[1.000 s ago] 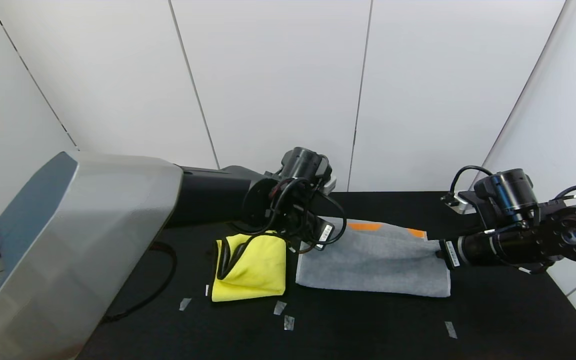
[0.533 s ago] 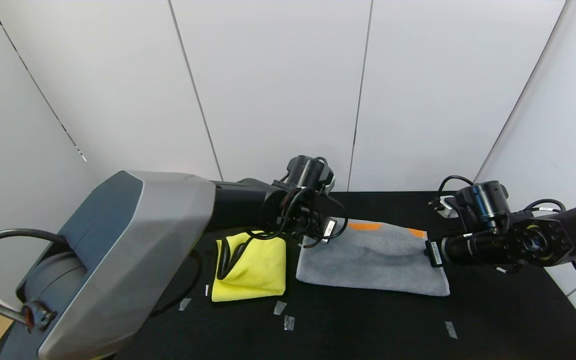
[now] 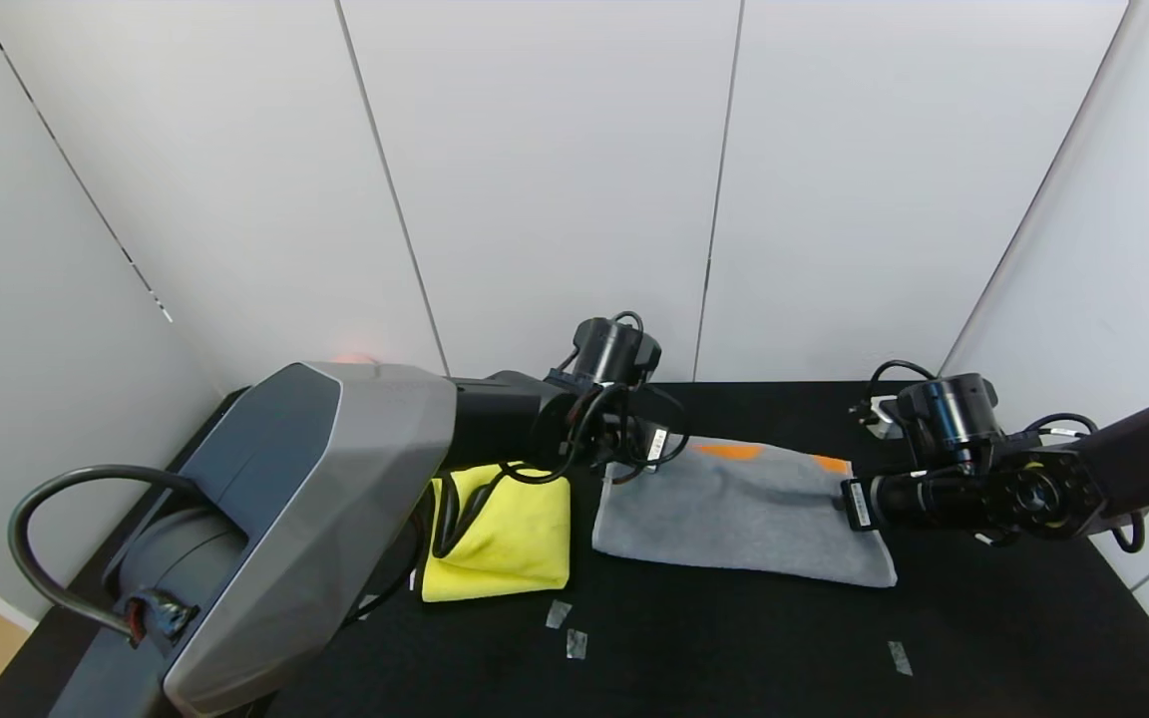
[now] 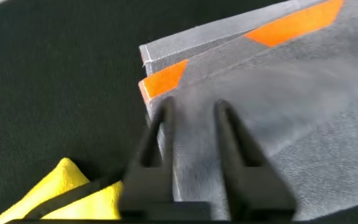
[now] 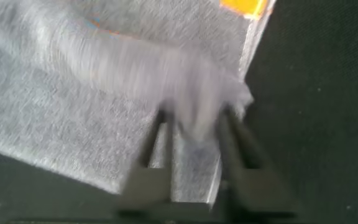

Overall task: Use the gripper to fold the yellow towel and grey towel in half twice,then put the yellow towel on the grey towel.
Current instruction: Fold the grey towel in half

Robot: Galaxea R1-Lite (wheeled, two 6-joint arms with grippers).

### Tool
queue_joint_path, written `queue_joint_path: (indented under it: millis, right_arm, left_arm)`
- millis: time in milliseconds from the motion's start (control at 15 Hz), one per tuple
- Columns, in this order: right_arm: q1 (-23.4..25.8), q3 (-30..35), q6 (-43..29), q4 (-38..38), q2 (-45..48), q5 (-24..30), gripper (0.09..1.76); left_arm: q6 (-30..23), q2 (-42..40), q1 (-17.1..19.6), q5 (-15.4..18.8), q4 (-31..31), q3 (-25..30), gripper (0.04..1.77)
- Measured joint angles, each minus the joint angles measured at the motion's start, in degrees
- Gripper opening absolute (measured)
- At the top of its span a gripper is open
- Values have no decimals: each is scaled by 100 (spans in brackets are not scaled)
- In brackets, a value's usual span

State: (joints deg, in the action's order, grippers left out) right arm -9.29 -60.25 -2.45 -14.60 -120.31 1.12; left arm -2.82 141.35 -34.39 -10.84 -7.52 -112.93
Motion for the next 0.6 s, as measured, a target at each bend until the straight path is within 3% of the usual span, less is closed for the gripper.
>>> queue_joint_path:
  millis: [333,600]
  right_arm:
    - [22,52,-168,-143,30,7,112]
    - [26,85,-245,-23,72,10,136]
  left_arm:
    - [-20,-4,2,11,-16,0,111]
    - [-29,-116,-9,13,-63,94,136]
